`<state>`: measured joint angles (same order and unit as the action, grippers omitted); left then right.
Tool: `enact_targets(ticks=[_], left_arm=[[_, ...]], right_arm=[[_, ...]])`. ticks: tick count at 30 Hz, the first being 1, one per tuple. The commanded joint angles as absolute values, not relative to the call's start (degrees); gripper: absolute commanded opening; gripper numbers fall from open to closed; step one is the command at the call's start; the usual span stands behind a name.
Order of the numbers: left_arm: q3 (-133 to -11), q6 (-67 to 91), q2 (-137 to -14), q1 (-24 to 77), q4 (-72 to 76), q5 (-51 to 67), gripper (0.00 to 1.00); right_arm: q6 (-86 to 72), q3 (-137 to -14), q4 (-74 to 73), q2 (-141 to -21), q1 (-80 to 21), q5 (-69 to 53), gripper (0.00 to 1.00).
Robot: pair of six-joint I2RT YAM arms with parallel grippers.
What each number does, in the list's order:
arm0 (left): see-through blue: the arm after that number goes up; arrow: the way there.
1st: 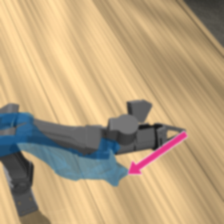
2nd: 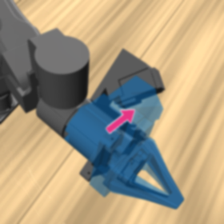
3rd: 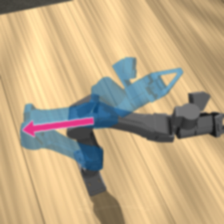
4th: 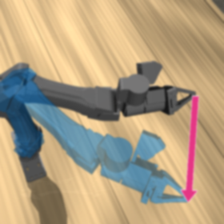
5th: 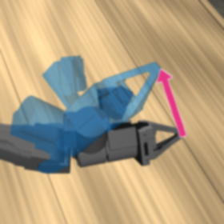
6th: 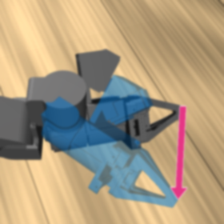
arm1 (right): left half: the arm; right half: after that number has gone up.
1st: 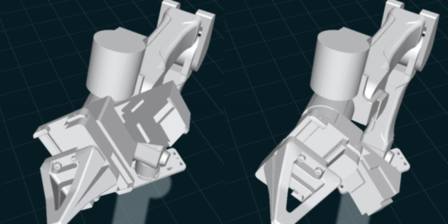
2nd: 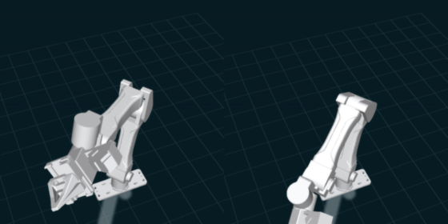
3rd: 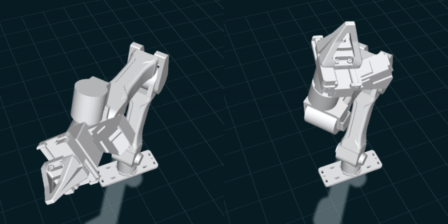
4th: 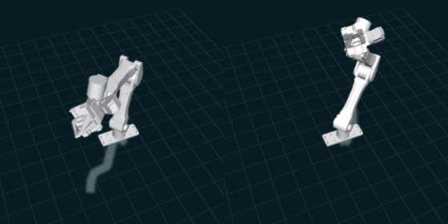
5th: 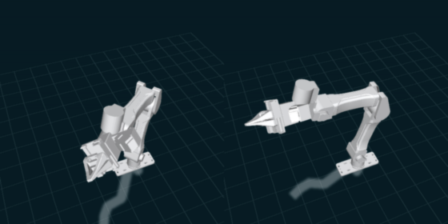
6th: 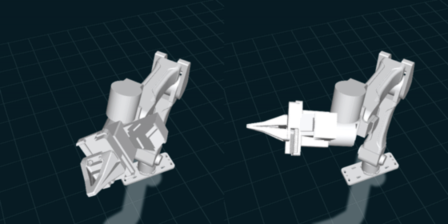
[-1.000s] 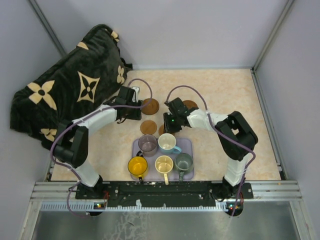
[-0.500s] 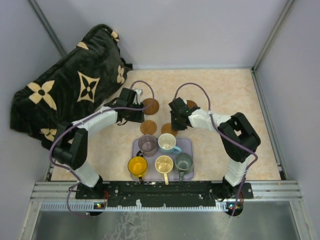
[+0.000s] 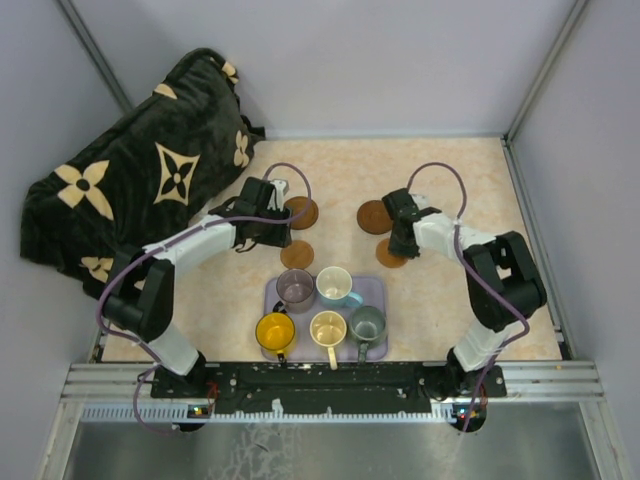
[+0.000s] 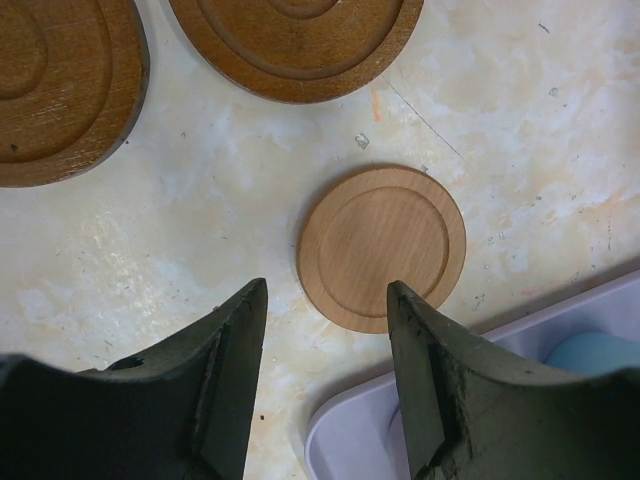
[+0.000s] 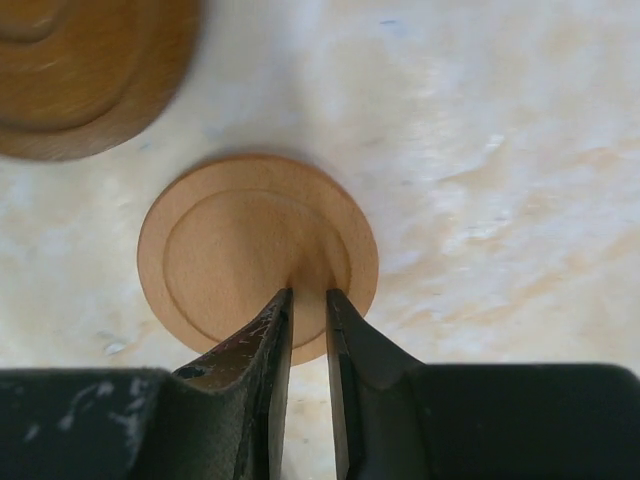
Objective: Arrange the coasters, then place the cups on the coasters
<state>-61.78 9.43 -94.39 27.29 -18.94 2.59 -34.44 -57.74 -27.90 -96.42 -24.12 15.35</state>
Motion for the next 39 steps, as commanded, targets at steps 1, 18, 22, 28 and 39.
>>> enact_targets(ticks=[1, 18, 22, 28, 39], left_arm=[[-61.3, 8.9, -92.6, 27.6, -18.5, 3.0, 0.58], [-62.4, 8.9, -93.3, 27.6, -18.5, 2.0, 0.58], [-62.9, 8.5, -93.2, 27.5, -19.2, 1.4, 0.58], [-62.8, 8.7, -92.8, 27.5, -19.1, 1.7, 0.58], [-62.0, 9.0, -89.3, 27.6, -17.7, 1.6, 0.58]], right_arm=[[-32.8, -56.6, -32.9, -95.3, -17.1, 20.7, 0.21], [-27.9, -76.7, -32.4, -111.8, -7.4, 19.0, 0.17], [-28.1, -78.2, -31.5, -113.0, -7.4, 18.1, 0.17], [-26.4, -76.5, -29.4, -108.2, -7.3, 17.1, 0.16], [-22.1, -71.0, -27.4, -89.0, -7.6, 16.5, 0.17]])
